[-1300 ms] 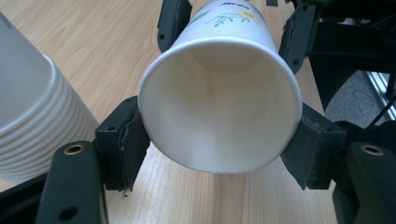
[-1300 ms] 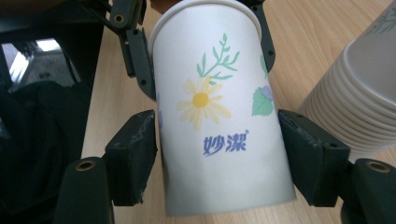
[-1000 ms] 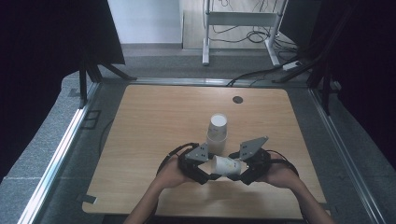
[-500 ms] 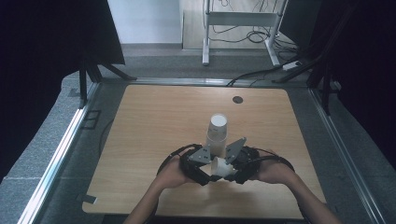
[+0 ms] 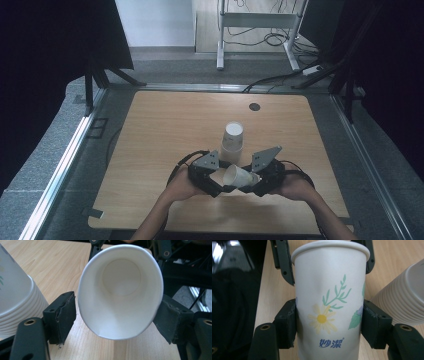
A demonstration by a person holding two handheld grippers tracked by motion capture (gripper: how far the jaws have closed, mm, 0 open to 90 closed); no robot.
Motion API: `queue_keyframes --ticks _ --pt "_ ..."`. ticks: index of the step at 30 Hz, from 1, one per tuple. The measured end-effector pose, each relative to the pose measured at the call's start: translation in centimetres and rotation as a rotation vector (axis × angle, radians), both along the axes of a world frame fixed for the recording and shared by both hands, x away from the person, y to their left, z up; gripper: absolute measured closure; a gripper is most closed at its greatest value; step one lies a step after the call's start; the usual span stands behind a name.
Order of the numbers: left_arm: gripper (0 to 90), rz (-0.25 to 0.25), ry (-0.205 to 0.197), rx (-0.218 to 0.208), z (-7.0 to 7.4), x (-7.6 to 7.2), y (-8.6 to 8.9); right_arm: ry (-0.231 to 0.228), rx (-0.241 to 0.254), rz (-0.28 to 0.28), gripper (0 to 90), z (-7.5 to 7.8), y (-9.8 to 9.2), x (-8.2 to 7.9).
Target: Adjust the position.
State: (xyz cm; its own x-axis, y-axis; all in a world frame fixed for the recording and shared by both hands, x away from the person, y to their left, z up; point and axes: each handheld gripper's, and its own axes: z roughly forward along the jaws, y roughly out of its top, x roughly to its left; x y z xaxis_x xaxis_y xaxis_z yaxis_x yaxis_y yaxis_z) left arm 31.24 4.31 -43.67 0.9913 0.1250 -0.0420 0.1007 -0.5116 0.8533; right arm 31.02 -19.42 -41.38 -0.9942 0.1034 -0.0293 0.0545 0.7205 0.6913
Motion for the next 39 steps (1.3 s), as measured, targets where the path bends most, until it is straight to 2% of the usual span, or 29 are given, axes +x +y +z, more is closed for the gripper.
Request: queue_keyframes --ticks 3,7,14,18,24,34,39 --pt "21.2 0.001 0.006 -0.014 0.1 0.0 0.0 0.010 0.070 -0.011 36.5 -0.5 -0.4 0.0" --pt "21.2 -0.002 0.004 -0.029 0.2 0.0 0.0 0.025 0.132 -0.026 36.5 -1.3 -0.8 -0.1" --pt "22.6 0.002 0.009 -0.041 0.3 0.0 0.0 0.033 0.227 -0.044 36.4 -2.5 -1.0 -0.2" --pt "25.4 -0.003 0.006 -0.034 0.3 0.0 0.0 0.038 0.260 -0.047 36.4 -2.9 -1.0 -0.3" --pt "28.5 -0.007 -0.004 -0.022 0.3 -0.1 0.0 0.037 0.259 -0.044 36.4 -3.1 -0.9 -0.3" --pt "30.1 -0.016 -0.027 0.015 0.7 -0.2 -0.3 0.021 0.220 -0.036 34.2 -3.0 -0.7 -0.3" --pt "30.1 -0.011 -0.034 0.043 0.9 -0.2 -0.2 0.017 0.211 -0.048 25.8 -2.9 -0.7 -0.2"
